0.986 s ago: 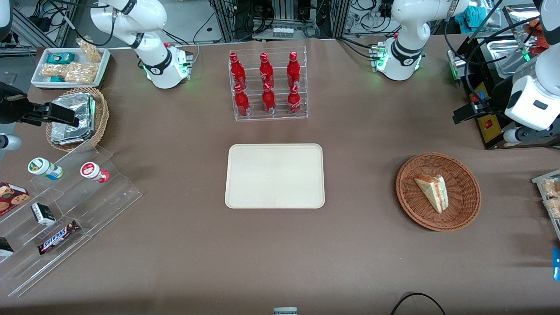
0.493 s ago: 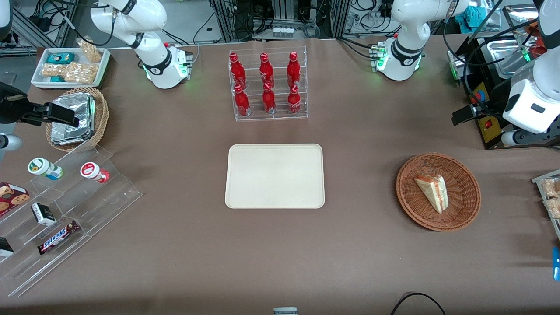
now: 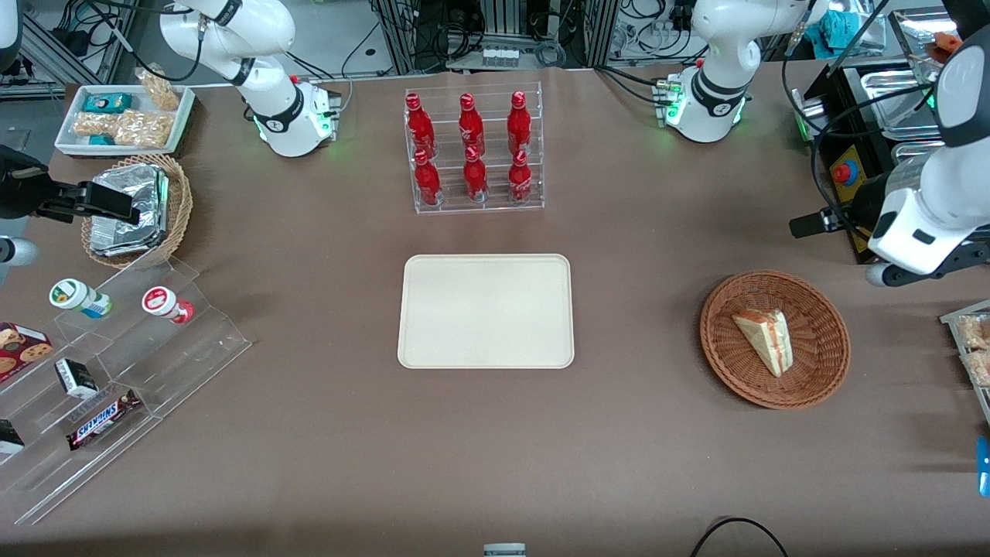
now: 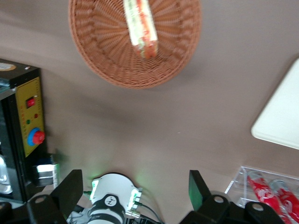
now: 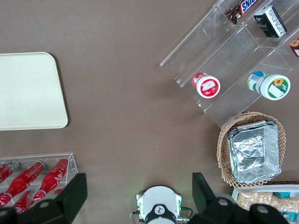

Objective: Place sandwich from basket to tray
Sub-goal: 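Move the left gripper down over the sandwich in the wicker basket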

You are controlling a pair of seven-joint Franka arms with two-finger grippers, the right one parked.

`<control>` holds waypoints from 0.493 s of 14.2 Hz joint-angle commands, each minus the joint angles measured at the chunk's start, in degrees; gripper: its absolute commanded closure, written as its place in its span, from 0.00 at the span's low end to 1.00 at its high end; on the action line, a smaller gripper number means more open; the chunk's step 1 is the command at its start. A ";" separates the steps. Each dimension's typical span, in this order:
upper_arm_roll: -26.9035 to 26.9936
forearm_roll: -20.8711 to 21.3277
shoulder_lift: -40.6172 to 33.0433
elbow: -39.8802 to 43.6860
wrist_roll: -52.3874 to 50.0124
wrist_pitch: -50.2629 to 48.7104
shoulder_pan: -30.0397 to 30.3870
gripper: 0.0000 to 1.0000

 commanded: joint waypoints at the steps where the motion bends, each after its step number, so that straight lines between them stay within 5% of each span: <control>1: -0.44 2.27 -0.63 -8.09 -0.66 8.15 0.62 0.00; 7: 2.02 2.36 -0.90 -26.21 -0.74 36.02 2.38 0.00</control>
